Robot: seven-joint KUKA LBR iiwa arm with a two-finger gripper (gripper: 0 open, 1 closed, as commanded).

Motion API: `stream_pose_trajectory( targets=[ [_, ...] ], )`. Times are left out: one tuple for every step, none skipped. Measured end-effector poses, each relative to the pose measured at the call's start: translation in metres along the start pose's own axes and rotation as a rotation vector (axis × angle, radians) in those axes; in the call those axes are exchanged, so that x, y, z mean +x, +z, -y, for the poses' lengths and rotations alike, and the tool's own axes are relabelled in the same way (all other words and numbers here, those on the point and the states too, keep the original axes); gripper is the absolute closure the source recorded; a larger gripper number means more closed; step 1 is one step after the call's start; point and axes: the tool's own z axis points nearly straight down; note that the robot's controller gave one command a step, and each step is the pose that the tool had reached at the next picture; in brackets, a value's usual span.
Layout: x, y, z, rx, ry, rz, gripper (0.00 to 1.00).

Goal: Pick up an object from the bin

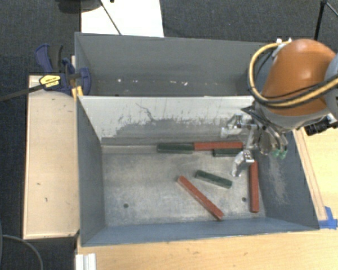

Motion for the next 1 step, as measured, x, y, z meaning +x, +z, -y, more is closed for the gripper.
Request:
stream_pose_trajectory(
  targets=[
    [0.0000,0.0000,0.0000,0.000,0.000,0.000,0.00]
  ],
)
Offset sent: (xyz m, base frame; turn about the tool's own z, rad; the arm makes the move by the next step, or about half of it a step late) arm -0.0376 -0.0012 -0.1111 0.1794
